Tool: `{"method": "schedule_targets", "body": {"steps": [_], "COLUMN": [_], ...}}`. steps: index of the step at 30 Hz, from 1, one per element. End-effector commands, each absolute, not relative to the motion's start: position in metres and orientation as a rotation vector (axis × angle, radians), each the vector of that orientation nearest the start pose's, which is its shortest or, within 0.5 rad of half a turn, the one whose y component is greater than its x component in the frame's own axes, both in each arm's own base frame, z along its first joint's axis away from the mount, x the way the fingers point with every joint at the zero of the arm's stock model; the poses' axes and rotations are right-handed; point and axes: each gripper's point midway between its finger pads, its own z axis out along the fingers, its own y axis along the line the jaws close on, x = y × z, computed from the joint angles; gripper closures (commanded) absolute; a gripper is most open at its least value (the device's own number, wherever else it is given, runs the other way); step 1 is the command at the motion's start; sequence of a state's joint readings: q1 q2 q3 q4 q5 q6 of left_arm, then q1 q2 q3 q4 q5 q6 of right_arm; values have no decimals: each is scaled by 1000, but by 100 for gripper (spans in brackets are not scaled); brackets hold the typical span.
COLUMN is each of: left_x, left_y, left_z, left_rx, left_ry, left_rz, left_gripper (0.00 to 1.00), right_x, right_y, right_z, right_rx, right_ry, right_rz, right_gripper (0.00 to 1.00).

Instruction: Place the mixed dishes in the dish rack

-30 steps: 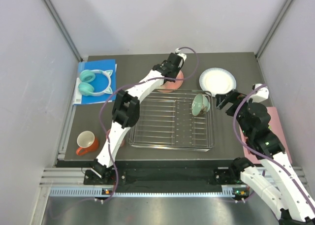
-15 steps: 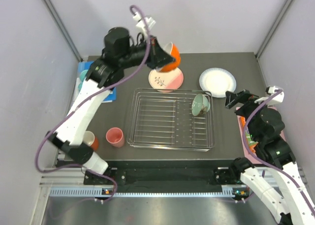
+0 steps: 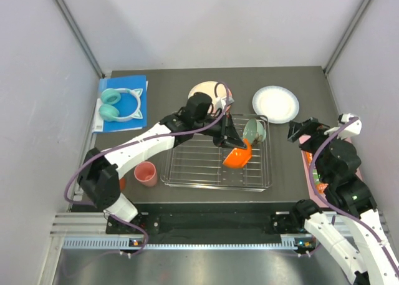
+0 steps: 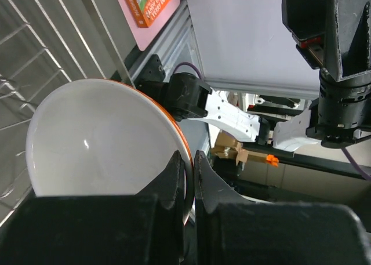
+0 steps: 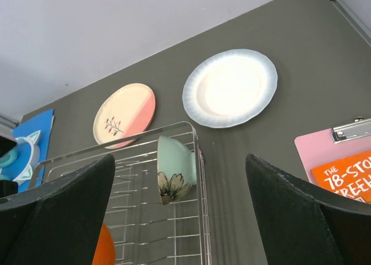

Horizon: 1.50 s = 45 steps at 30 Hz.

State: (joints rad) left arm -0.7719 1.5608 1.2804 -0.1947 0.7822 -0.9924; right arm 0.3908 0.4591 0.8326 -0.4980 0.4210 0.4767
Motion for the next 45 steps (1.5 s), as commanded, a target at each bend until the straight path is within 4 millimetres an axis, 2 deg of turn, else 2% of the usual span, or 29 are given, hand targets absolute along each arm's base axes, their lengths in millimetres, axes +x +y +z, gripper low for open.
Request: {"method": "schedule_targets", "body": {"steps": [1,3,6,10,19,22,26,27,28,30,33,37,39,41,42,45], "left_x": [180,175,165,149,167,176,180,179,179,182,186,192,198,202,203,204], "left_y": [-426,-436,-452,-469,-495,-501,-496,-492,-488,-479,-468,-466,-469,-472,-473,-472], "left_z": [314,316,307,284,251,250,240,231,233,222,217,211,216,217,218,222], "left_rx": [400,414,423,421,389,385,348,336,329,289,244,208,207,208,208,213], "left_ry": [2259,2261,2290,2380,2426,2416,2441,2469,2463,2491,2503,2506,2487,2481,2479,2469], "left_rz": [-1923,-1943,-1947,-1924,-1834,-1824,-1804,-1792,-1795,-1776,-1757,-1753,-1762,-1761,-1763,-1760], "left_gripper": [100,100,100,100,100,100,100,100,100,100,100,100,87,59,40,22], "right_x": [223,221,219,218,205,201,196,196,196,196,197,199,199,199,199,198], "right_y": [31,30,30,31,28,26,22,21,21,21,22,25,25,25,26,24], "right_z": [322,321,318,318,321,323,320,319,319,317,315,312,312,311,311,309], "right_rx": [427,431,424,414,416,414,409,408,407,405,406,403,407,407,407,408], "right_ry": [1607,1608,1618,1620,1619,1619,1627,1628,1630,1634,1643,1656,1655,1657,1659,1663], "right_rz": [316,316,311,318,339,335,313,310,305,302,304,308,311,315,317,307], "right_gripper": [7,7,7,7,7,6,5,5,5,5,5,5,5,5,5,4]}}
